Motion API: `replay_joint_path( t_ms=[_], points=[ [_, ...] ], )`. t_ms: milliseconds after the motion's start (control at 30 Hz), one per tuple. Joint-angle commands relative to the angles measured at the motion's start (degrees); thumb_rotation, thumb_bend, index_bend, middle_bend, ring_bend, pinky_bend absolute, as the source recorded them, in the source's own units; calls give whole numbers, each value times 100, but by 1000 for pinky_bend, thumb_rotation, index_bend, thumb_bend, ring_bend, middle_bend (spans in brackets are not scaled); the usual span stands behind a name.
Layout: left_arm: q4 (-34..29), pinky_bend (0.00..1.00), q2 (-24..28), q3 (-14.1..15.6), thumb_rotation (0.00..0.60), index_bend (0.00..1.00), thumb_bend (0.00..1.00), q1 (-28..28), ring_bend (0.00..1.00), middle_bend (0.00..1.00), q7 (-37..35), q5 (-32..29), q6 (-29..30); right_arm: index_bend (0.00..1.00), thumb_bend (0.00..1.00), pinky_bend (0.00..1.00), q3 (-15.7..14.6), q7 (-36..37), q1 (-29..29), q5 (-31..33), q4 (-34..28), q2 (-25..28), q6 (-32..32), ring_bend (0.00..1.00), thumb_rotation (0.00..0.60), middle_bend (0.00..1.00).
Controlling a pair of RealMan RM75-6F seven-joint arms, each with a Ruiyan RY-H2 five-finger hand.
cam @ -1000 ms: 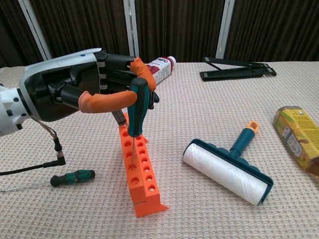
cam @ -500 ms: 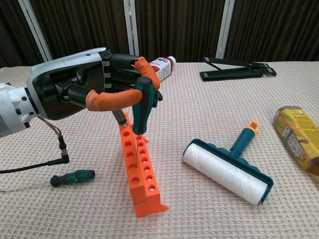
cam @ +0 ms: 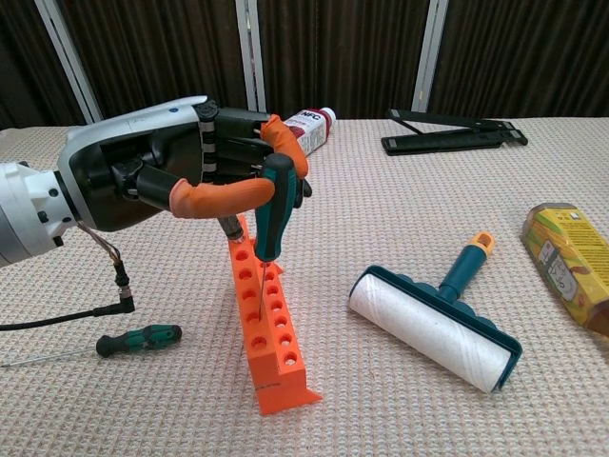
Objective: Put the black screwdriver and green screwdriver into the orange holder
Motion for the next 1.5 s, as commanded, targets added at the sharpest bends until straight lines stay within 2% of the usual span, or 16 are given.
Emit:
replay_joint_path(
  t_ms=[33,433,667,967,1200,1333,1433,1500],
  points=[
    [8,240,0,5,600,666,626,1,249,460,4,-10,4,18,0,0,4,-5,3,5,-1,0,-5,0,600,15],
    [-12,216,20,15,600,554,623,-15,220,429,42,-9,19,18,0,0,23,-18,13,29,-12,1,-14,0,600,15],
    [-58,74,70,44,565,400,587,-52,89,279,44,80,36,18,0,0,26,-9,7,36,-4,-2,-8,0,600,15],
    [-107,13,125,79,531,259,587,-57,5,161,-94,183,173,18,0,0,29,-15,3,48,-3,1,-8,0,600,16],
    [-189,28,168,102,526,246,587,-67,0,156,-230,263,280,18,0,0,36,-18,-5,52,-4,1,11,0,600,17],
    [-293,94,212,124,526,289,588,-48,22,200,-344,335,407,18,0,0,37,-24,-8,51,-7,2,18,0,600,17],
    [-383,149,265,169,525,320,639,-58,59,226,-456,365,408,18,0,0,37,-23,-8,46,-8,2,22,0,600,17],
    [-439,150,314,219,527,327,682,-96,63,230,-548,376,328,18,0,0,34,-22,-7,38,-10,2,24,0,600,17]
  ],
)
